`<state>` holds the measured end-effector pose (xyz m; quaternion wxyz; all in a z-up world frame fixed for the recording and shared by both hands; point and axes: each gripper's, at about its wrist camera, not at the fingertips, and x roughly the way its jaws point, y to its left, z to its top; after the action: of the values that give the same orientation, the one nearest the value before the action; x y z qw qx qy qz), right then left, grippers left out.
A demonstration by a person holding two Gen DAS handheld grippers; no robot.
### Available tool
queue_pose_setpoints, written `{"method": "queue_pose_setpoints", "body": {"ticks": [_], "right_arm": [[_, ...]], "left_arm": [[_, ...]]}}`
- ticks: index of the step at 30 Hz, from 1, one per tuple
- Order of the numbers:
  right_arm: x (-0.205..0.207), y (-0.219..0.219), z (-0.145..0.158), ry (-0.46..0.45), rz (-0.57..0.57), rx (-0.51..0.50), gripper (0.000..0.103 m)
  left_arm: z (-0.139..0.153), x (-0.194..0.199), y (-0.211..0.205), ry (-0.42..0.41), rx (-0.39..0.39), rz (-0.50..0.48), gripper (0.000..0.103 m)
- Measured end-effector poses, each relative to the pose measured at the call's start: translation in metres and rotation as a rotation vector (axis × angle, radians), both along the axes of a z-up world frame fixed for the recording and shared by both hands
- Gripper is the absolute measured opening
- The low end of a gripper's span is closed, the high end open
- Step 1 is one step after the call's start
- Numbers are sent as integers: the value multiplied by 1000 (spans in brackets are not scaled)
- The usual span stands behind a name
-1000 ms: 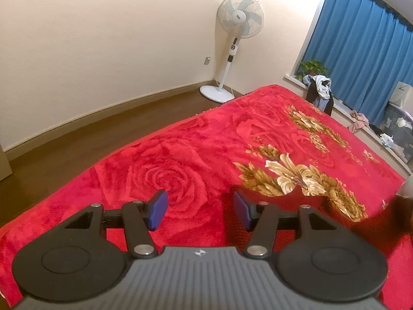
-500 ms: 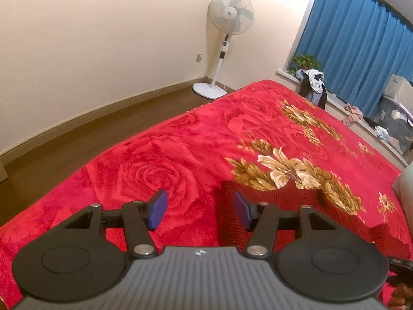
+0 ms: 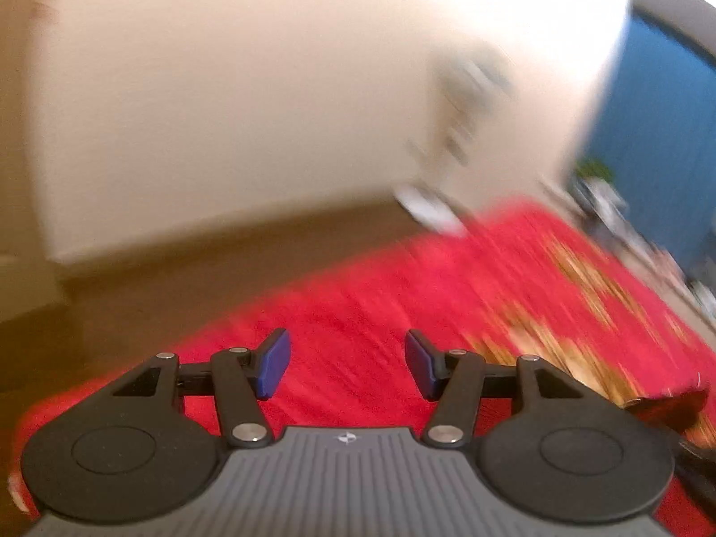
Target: Fold small clothes
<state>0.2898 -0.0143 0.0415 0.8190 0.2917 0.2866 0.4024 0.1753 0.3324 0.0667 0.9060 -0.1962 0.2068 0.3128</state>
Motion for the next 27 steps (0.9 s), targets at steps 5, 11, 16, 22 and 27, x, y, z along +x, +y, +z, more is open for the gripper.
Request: {"method": "queue_pose_setpoints", "body": {"ticks": [5, 11, 16, 22, 27], "right_arm": [[-31, -1, 28, -38, -99, -75, 29], [-55, -98, -5, -18, -319, -423, 32], [-103, -193, -51, 92, -469, -629, 42], [-161, -259, -102, 194, -466, -825, 50], [-198, -284, -137, 216, -504, -826, 60]], "left_arm": [[26, -60, 11, -186, 167, 341, 62], [11, -44, 6, -104, 71, 86, 65], [-45, -12, 14, 16, -459, -177, 65], [-93, -18, 10, 152, -740, -188, 65], [-137, -34, 32, 230, -829, 43, 65]]}}
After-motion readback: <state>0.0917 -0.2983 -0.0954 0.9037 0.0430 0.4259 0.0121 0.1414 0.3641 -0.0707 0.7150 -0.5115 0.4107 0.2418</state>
